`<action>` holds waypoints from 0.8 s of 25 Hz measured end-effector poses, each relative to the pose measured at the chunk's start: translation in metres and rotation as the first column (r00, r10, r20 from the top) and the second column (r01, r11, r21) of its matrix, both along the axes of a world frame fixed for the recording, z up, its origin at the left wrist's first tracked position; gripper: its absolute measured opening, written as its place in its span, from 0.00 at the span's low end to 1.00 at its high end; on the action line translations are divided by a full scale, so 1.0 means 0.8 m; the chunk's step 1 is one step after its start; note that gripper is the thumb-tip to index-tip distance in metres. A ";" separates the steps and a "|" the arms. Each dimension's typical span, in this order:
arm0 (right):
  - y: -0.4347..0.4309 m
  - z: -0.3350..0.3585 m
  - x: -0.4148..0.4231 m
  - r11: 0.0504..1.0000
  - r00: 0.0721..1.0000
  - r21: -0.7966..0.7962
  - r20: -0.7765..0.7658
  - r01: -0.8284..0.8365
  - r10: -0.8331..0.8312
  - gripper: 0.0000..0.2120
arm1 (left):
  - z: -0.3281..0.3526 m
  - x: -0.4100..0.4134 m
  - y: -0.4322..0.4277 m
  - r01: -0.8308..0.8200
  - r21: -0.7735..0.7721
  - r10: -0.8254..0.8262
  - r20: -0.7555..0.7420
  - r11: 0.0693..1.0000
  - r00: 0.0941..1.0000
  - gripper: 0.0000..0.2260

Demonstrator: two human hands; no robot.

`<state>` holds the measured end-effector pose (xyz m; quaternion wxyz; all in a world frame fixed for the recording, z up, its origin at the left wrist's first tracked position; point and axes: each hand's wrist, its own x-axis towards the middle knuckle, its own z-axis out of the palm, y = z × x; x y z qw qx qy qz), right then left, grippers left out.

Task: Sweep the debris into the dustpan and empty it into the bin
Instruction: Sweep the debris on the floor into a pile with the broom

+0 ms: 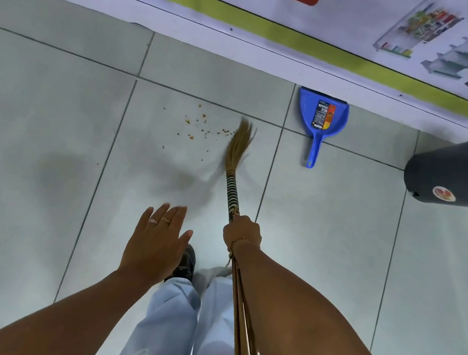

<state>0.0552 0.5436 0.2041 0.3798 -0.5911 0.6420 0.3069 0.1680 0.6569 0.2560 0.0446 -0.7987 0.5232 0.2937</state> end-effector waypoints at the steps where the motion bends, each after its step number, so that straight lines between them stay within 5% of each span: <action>1: -0.002 0.000 0.004 0.999 0.999 -0.005 0.006 -0.034 0.034 0.16 | -0.002 0.004 0.005 0.025 0.006 -0.025 0.024 1.000 0.999 0.23; 6: 0.011 0.009 -0.004 0.984 0.984 -0.091 0.076 -0.152 0.159 0.18 | -0.003 0.004 0.006 0.042 0.042 -0.044 0.035 0.998 0.998 0.20; 10: 0.029 0.024 -0.039 0.982 0.995 -0.187 0.098 0.008 0.011 0.20 | -0.007 -0.005 0.007 0.087 0.117 -0.081 -0.059 0.989 0.995 0.23; 14: 0.017 0.014 -0.060 0.992 0.996 -0.093 -0.039 0.081 -0.085 0.20 | -0.011 -0.004 0.007 0.151 0.212 -0.152 -0.007 0.966 0.988 0.23; 20: 0.037 0.007 -0.022 0.984 0.985 0.035 -0.022 -0.172 0.173 0.18 | -0.028 0.008 0.028 0.240 0.377 -0.231 -0.069 0.895 0.970 0.18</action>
